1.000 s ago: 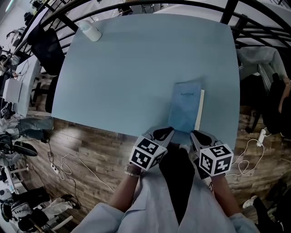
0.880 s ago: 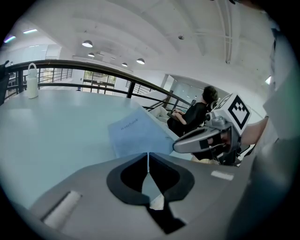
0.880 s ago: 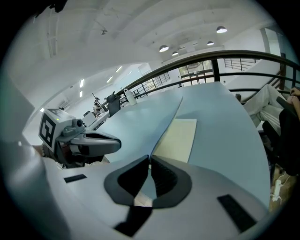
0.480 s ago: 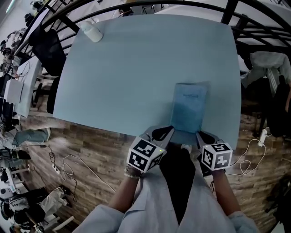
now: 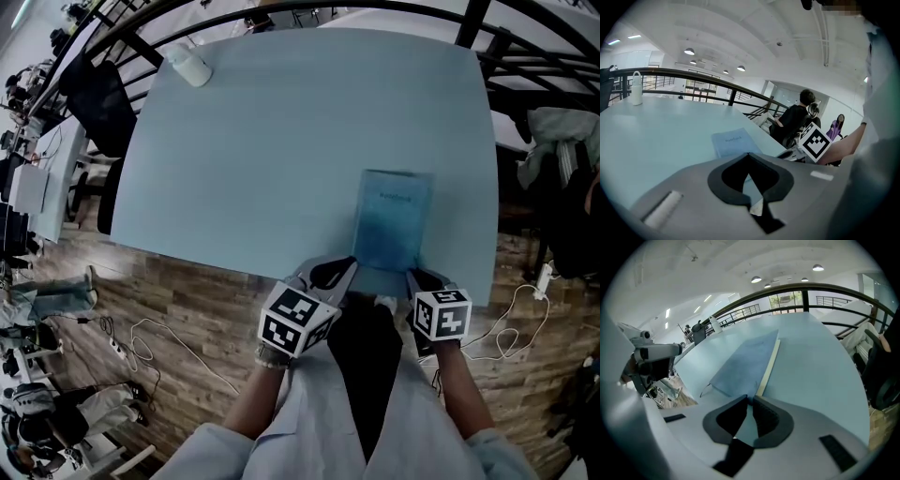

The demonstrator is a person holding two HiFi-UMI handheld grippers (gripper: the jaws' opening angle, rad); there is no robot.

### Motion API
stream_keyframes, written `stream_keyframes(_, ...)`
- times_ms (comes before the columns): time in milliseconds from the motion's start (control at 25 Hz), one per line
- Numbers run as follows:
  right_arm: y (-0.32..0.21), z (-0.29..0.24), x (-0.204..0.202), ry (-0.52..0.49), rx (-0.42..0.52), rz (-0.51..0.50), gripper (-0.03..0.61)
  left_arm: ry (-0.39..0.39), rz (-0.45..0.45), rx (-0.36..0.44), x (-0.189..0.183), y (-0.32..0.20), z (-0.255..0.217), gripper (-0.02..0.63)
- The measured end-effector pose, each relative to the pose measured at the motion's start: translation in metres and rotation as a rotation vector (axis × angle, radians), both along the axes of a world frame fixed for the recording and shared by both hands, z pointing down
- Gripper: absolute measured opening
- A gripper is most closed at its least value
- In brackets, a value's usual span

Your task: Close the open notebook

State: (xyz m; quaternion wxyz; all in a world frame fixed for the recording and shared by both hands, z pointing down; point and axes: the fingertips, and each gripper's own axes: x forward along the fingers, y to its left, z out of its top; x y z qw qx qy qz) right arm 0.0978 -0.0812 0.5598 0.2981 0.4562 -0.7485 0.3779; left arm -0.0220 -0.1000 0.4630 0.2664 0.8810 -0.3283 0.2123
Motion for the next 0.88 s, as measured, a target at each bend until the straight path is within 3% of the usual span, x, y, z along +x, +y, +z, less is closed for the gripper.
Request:
stream_keyframes(400, -0.002, 0.004, -0.002, 0.079, 0.041, -0.017, 0.055, 0.007, 0.004, 0.021, -0.003, -0.002, -0.009, 0.005)
stream_keyframes(560, -0.002, 0.001, 0.003, 0.065, 0.059, -0.008, 0.089, 0.005, 0.009, 0.031, -0.001, -0.002, -0.012, 0.005)
stream_keyframes(880, -0.001, -0.031, 0.015, 0.055, 0.156, 0.029, 0.089, 0.007, 0.018, 0.056, 0.008, -0.001, -0.022, 0.005)
